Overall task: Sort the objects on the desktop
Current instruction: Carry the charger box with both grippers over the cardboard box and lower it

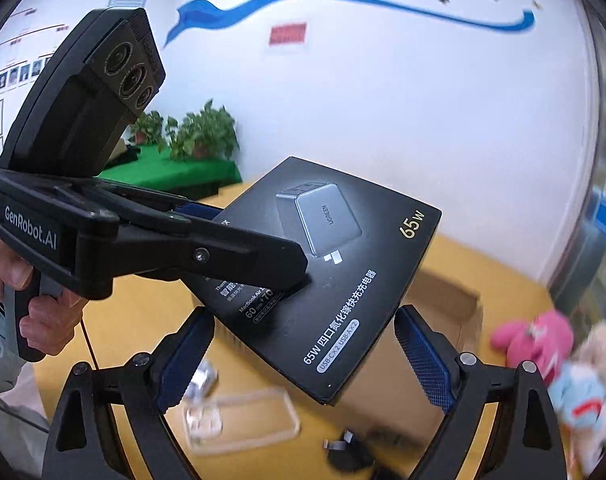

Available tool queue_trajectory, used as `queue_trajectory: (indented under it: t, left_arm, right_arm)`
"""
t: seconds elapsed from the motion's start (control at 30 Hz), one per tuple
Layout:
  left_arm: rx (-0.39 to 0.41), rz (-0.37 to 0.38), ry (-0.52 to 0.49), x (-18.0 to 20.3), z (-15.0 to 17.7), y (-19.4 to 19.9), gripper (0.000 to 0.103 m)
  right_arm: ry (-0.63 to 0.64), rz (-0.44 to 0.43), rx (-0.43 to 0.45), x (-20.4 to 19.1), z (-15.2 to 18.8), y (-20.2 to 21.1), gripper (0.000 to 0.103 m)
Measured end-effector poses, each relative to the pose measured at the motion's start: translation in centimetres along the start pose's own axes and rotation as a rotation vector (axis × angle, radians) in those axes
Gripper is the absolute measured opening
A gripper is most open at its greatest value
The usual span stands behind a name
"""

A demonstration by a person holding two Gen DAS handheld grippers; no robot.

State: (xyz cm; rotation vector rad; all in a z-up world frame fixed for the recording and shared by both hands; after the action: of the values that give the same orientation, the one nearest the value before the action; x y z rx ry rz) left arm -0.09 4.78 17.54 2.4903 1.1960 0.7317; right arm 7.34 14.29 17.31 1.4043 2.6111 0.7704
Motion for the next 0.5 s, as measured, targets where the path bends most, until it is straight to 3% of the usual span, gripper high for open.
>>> queue_trajectory:
  t: [0.27, 0.5]
  left_arm:
    - [0.065, -0.073, -0.016, -5.3, -5.6, 1.3, 0.075]
    - [0.03, -0.139, 0.007, -10.7, -8.1, -0.3, 0.075]
  right_arm:
    - [-0.014, -0.071, 0.044, 1.5, -7.5, -5.5, 0.092]
    - [-0.045, -0.142, 0.016, 2.3, -10.8, -12.3, 0.092]
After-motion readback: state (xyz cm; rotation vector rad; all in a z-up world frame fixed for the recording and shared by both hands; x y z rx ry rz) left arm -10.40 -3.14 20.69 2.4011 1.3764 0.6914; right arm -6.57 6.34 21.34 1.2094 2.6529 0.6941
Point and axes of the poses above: each gripper's, at about its wrist camera, not at the fingertips, and y roughly against the way its jaws point, x to its right, z to its underside, the point moved 2 cm from there along -y, roughly the way its jaws point, and after that the axes turned 1 degree about y, right-handed, at the moved point
